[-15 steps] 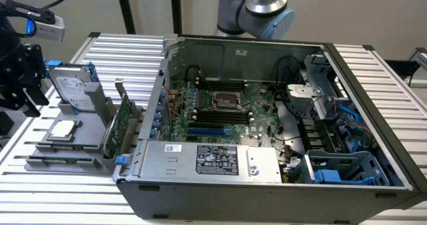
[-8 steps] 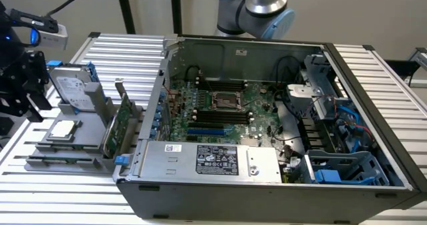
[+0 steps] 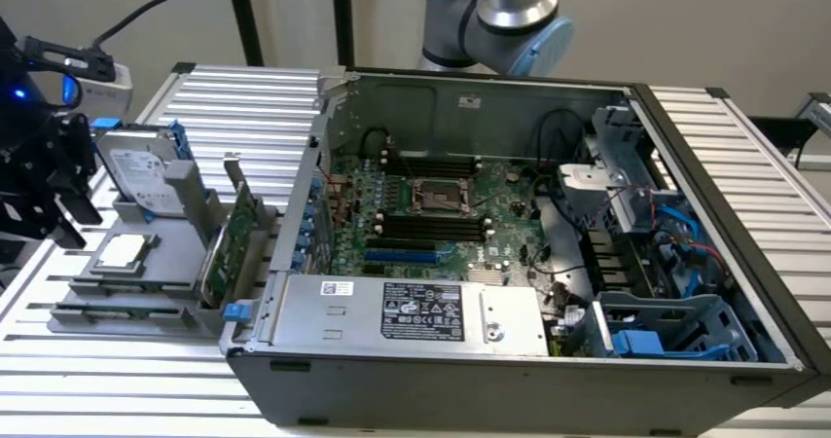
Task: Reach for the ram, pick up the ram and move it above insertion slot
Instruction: 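Pick up the ram and move it above insertion slot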
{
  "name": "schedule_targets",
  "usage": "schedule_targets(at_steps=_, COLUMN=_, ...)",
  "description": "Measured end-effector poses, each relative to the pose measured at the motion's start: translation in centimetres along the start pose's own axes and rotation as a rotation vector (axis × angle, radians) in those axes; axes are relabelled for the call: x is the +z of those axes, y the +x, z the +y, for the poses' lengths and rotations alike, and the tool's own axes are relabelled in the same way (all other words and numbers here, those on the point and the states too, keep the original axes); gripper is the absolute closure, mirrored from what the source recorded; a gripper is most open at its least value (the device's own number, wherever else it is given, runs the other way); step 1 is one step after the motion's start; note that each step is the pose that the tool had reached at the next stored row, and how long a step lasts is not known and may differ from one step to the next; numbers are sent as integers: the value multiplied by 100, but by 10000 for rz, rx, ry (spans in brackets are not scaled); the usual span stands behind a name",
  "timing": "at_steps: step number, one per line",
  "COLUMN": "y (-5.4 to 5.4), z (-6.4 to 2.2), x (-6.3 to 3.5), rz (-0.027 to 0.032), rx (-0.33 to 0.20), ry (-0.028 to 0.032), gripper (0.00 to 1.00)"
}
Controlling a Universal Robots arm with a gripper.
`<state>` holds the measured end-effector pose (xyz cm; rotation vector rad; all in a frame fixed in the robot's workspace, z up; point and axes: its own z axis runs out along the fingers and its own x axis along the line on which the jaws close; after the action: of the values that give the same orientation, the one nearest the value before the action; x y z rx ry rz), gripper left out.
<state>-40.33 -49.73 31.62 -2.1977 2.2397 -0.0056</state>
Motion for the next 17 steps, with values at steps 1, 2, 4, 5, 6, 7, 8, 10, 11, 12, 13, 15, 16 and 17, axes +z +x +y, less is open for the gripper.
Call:
schedule_targets(at_steps=1, y=0, z=17, x=15, rz=-1, rx=0, ry=0, gripper=64)
schedule_targets(at_steps=2, y=-1, z=32, x=33, rz=-3, rx=2, ry=2, gripper=64)
schedule_targets(at_steps=4, y=0, z=47, x=69, rz=-2, rx=2, ry=0, gripper=64)
schedule_targets(at_steps=5, y=1, z=49, x=87, rz=-1, rx=3, ry=-2, gripper=64)
schedule_targets(at_steps=6, y=1, z=52, x=105, rz=-1, rx=17, ry=-6, gripper=64)
schedule_targets(at_steps=7, y=1, z=56, x=123, rz=-1, rx=34, ry=-11, gripper=64)
schedule_targets(at_steps=8, y=0, z=59, x=141, rz=-1, rx=51, ry=-16, gripper=64)
schedule_targets(at_steps=10, y=0, z=63, x=172, rz=-1, rx=86, ry=-48, gripper=64)
schedule_targets(at_steps=11, y=0, z=63, x=179, rz=2, rx=101, ry=-92, gripper=64)
schedule_targets(at_steps=12, y=0, z=64, x=189, rz=2, rx=114, ry=-133, gripper=64)
schedule_targets(at_steps=13, y=0, z=64, x=200, rz=3, rx=126, ry=-164, gripper=64)
schedule_targets(at_steps=15, y=0, z=64, x=230, rz=5, rx=134, ry=-196, gripper=64)
schedule_targets(at_steps=16, y=0, z=63, x=249, rz=4, rx=133, ry=-196, gripper=64)
schedule_targets(at_steps=17, y=0, z=63, x=266, rz=4, rx=133, ry=-198, gripper=64)
